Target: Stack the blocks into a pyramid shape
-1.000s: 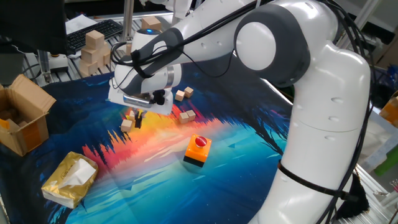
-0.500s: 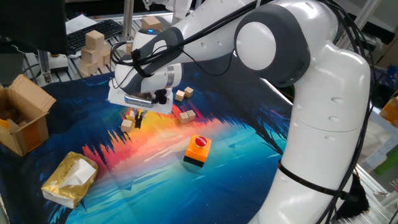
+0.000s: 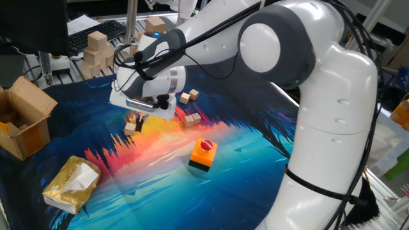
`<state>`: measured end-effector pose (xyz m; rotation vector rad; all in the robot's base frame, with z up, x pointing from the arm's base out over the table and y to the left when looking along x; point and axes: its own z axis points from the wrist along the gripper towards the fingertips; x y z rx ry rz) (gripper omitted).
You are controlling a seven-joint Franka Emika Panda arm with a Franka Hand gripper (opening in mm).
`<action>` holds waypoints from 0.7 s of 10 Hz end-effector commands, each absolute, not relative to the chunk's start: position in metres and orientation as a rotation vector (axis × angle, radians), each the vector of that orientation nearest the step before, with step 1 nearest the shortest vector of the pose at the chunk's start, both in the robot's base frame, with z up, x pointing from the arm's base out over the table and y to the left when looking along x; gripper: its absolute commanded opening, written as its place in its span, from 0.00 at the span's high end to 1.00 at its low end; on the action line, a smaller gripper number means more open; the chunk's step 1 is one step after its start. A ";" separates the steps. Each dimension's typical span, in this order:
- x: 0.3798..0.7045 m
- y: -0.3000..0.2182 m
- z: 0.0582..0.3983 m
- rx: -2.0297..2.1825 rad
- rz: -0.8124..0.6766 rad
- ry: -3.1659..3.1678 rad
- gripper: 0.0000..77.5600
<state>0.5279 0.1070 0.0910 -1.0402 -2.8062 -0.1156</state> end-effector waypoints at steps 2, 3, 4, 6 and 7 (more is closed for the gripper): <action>0.543 0.110 0.094 -1.045 -0.119 -2.807 0.00; 0.543 0.110 0.094 -1.045 -0.119 -2.807 0.00; 0.543 0.110 0.094 -1.045 -0.119 -2.807 0.00; 0.543 0.110 0.094 -1.045 -0.119 -2.807 0.00; 0.543 0.110 0.094 -1.045 -0.119 -2.807 0.00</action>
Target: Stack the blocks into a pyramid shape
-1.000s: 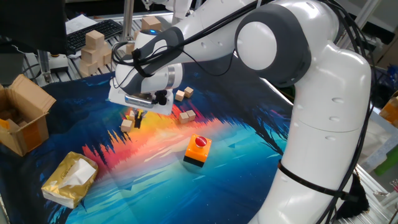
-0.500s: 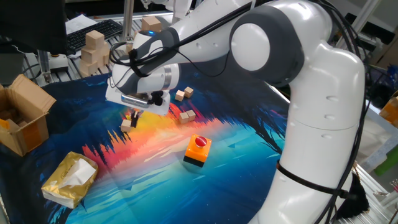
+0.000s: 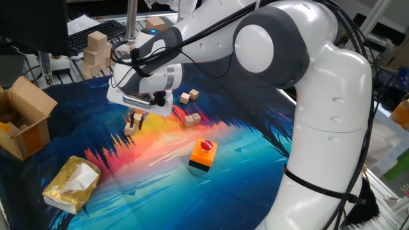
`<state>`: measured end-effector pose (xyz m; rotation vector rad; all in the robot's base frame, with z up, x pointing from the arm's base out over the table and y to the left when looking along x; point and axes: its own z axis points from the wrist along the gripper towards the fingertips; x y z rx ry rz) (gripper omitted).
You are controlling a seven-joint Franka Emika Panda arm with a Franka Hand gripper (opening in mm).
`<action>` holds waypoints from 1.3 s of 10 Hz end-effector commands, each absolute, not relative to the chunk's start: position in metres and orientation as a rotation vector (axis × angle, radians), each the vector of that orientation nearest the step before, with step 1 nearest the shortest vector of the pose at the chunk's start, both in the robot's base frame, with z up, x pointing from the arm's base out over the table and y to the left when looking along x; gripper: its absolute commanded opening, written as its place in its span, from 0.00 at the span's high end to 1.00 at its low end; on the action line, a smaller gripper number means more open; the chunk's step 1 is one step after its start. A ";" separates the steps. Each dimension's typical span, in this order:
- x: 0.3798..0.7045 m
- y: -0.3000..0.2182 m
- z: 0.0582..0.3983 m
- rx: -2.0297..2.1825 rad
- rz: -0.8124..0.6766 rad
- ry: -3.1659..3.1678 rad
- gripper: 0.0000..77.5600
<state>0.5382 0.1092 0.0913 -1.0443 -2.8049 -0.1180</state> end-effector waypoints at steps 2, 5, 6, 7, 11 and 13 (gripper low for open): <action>0.543 0.110 0.094 -1.045 -0.119 -2.807 0.00; 0.543 0.110 0.094 -1.045 -0.119 -2.807 0.00; 0.543 0.110 0.094 -1.045 -0.119 -2.807 0.00; 0.543 0.110 0.094 -1.045 -0.119 -2.807 0.00; 0.549 0.156 0.064 -1.193 -0.139 -2.788 0.00; 0.550 0.158 0.062 -1.203 -0.138 -2.788 0.00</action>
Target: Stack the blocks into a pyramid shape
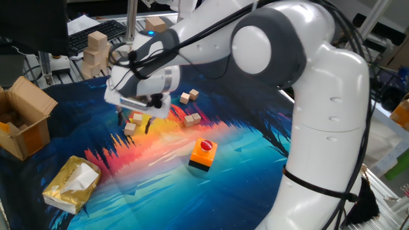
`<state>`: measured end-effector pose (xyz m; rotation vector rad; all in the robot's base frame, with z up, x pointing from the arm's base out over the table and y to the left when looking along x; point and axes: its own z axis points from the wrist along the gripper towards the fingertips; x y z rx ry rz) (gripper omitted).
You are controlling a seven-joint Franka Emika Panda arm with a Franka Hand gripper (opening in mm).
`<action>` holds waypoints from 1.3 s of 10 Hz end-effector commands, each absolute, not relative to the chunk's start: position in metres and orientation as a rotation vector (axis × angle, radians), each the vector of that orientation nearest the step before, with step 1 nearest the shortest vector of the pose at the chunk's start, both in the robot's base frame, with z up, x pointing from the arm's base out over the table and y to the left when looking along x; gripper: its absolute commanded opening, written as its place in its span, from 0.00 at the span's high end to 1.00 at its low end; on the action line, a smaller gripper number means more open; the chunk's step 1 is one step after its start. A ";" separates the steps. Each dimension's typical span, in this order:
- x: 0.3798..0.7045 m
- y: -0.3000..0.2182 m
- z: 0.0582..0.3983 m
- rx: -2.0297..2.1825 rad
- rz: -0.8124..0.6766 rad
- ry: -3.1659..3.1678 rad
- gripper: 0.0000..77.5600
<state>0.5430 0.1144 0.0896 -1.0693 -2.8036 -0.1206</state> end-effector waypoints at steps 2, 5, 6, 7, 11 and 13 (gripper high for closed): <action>0.552 0.158 0.062 -1.189 -0.127 -2.795 0.00; 0.552 0.156 0.064 -1.146 -0.090 -2.820 0.00; 0.551 0.154 0.068 -1.140 -0.086 -2.819 0.00; 0.551 0.151 0.072 -1.127 -0.083 -2.817 0.00; 0.553 0.133 0.093 -1.104 -0.075 -2.808 0.00; 0.555 0.134 0.088 -1.120 -0.078 -2.816 0.00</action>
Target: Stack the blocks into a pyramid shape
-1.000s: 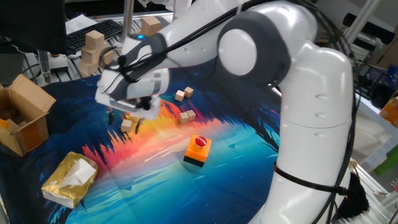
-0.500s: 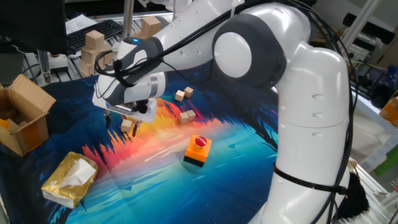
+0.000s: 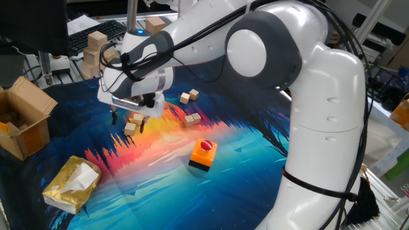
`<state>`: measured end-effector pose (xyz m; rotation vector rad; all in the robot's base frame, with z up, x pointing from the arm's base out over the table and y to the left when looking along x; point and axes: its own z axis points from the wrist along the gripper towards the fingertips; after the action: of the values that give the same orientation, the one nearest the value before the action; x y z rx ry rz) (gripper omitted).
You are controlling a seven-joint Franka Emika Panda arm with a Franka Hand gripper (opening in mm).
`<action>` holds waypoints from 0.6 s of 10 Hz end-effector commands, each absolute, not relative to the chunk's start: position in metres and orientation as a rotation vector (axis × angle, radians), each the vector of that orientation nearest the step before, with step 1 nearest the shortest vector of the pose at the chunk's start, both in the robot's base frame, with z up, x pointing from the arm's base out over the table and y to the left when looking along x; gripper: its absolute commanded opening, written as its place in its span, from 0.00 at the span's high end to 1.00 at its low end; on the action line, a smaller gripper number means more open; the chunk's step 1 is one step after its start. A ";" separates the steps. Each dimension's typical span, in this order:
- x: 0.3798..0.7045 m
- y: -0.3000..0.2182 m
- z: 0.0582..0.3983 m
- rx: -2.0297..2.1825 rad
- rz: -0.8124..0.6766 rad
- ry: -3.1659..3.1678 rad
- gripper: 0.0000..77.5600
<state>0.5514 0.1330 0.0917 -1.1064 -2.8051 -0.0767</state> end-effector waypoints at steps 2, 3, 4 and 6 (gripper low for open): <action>0.555 0.134 0.087 -1.119 -0.066 -2.831 0.00; 0.556 0.133 0.086 -1.115 -0.063 -2.838 0.00; 0.556 0.133 0.086 -1.111 -0.060 -2.843 0.00; 0.556 0.132 0.085 -1.113 -0.059 -2.854 0.00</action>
<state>0.5548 0.1331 0.0847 -1.1121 -2.8413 -0.0597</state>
